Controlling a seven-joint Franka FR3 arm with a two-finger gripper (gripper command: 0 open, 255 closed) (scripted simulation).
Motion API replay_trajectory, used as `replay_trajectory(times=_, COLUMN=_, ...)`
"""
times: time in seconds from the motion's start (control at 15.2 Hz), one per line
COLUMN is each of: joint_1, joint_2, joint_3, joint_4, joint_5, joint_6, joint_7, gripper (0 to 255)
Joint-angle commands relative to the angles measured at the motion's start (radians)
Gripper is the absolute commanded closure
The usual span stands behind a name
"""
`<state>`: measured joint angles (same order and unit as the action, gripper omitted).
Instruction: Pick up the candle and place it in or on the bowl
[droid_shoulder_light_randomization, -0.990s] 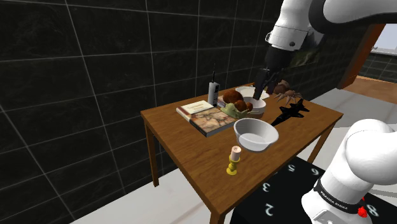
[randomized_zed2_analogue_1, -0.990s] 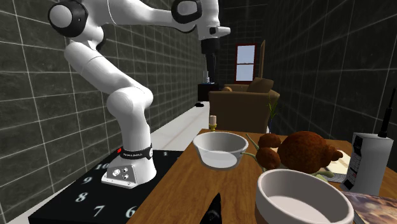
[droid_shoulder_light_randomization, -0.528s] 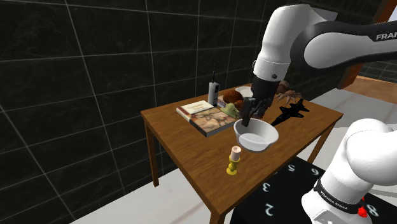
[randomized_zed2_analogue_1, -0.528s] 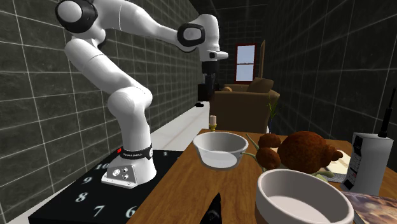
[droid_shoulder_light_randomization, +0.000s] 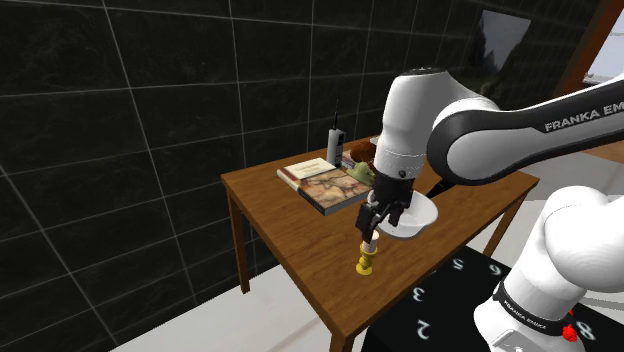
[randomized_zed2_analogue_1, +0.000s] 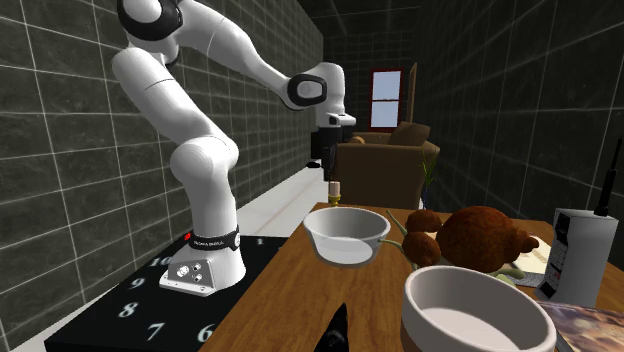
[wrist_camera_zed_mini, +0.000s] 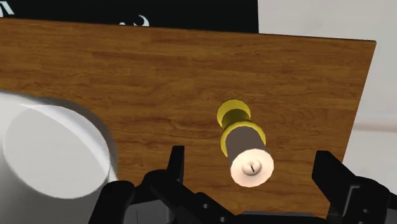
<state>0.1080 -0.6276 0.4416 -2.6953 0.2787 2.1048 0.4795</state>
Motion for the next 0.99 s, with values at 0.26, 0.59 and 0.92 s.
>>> replay_trajectory(times=0.26, joint_1=0.001, joint_2=0.068, joint_3=0.042, joint_4=-0.043, joint_5=0.016, joint_6=0.108, joint_7=0.022, gripper=0)
replay_trajectory(times=0.59, joint_1=-0.002, joint_2=0.095, joint_3=0.053, joint_4=-0.062, joint_5=0.019, joint_6=0.154, joint_7=0.023, gripper=0)
replay_trajectory(times=0.92, joint_1=-0.002, joint_2=0.095, joint_3=0.053, joint_4=-0.062, joint_5=0.019, joint_6=0.154, joint_7=0.023, gripper=0)
